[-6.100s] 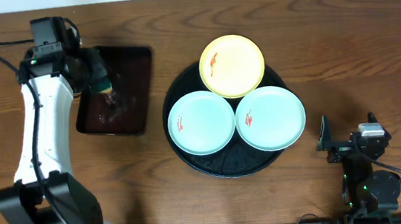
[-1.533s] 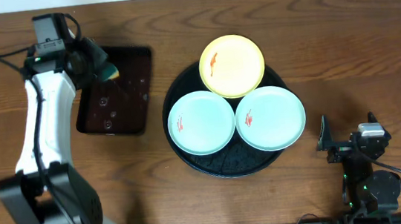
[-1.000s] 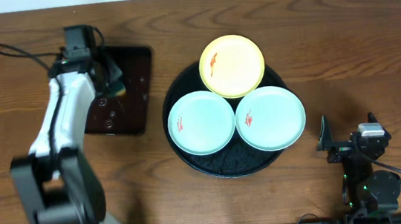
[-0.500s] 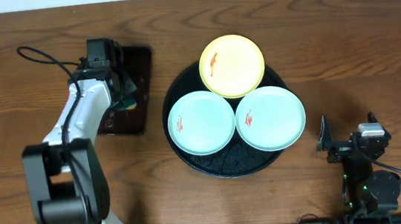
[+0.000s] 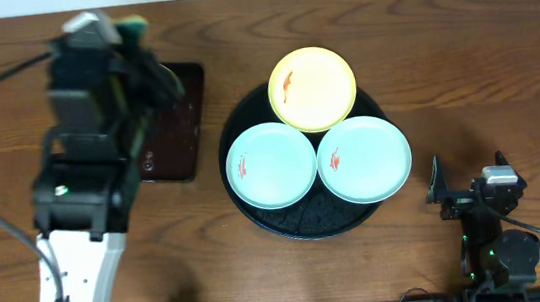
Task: Clean dirty plates on tray and stack at the side
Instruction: 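Carry the sponge with the left gripper onto the left green plate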
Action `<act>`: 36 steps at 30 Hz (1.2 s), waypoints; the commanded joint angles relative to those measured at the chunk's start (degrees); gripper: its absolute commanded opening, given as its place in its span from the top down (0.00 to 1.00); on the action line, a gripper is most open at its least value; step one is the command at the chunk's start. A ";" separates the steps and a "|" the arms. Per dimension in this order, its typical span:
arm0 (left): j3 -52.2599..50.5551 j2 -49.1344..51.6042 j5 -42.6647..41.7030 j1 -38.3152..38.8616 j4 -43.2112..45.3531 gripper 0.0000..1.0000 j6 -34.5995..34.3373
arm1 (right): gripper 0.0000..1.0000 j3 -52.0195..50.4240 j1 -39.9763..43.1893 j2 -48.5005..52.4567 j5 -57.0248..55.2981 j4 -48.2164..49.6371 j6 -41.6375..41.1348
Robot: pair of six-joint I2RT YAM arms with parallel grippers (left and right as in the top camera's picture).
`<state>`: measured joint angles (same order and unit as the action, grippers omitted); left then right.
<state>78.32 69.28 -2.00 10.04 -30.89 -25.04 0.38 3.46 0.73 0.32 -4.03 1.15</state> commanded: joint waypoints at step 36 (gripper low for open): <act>-5.05 40.24 2.91 24.76 -5.25 0.84 -14.29 | 0.01 -0.07 -0.55 -0.24 -0.26 -0.26 0.85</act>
<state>73.58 109.19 -1.30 34.79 -35.79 -38.85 0.38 3.46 0.73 0.32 -4.03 1.15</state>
